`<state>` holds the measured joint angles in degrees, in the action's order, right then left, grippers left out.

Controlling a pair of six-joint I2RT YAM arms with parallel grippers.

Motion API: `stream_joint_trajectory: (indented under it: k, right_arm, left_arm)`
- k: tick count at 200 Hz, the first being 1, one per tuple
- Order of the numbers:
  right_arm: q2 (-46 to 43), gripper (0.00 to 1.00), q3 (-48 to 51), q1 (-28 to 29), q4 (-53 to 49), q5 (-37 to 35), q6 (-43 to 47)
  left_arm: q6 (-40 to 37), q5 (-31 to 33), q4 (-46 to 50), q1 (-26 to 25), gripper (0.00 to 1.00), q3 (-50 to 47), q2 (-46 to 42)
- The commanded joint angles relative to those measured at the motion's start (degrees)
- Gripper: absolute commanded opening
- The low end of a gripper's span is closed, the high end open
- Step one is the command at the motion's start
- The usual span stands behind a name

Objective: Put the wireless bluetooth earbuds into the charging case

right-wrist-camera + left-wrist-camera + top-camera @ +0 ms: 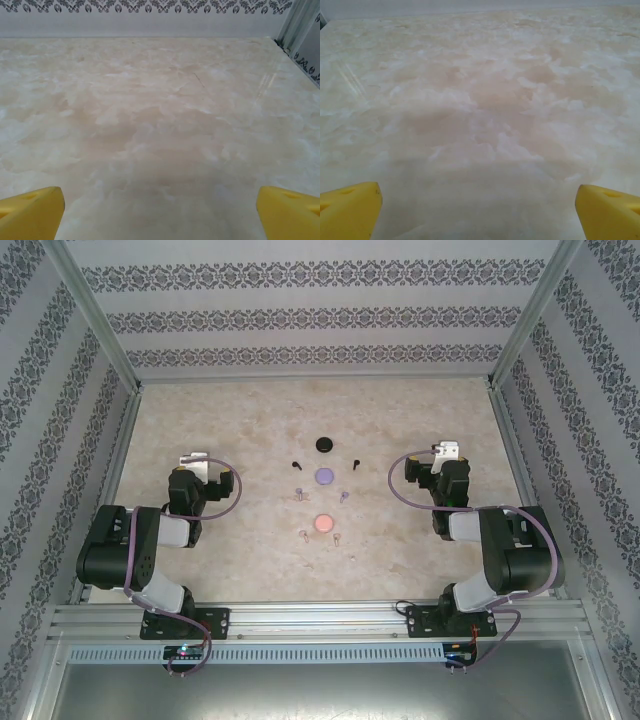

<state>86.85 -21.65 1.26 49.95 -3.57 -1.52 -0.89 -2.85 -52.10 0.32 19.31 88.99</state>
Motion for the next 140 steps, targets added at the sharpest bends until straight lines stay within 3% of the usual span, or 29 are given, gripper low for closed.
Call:
stream_joint_trajectory:
  k: [1, 140]
  right_arm:
    - [-0.4, 0.98, -0.6, 0.0, 0.7, 1.3, 0.1]
    - [-1.0, 0.98, -0.4, -0.3, 0.9, 1.2, -0.2]
  left_arm:
    - [-0.7, -1.5, 2.3, -0.7, 0.99, 3.0, 0.0]
    - [0.9, -1.4, 5.4, 0.7, 0.99, 4.8, 0.4]
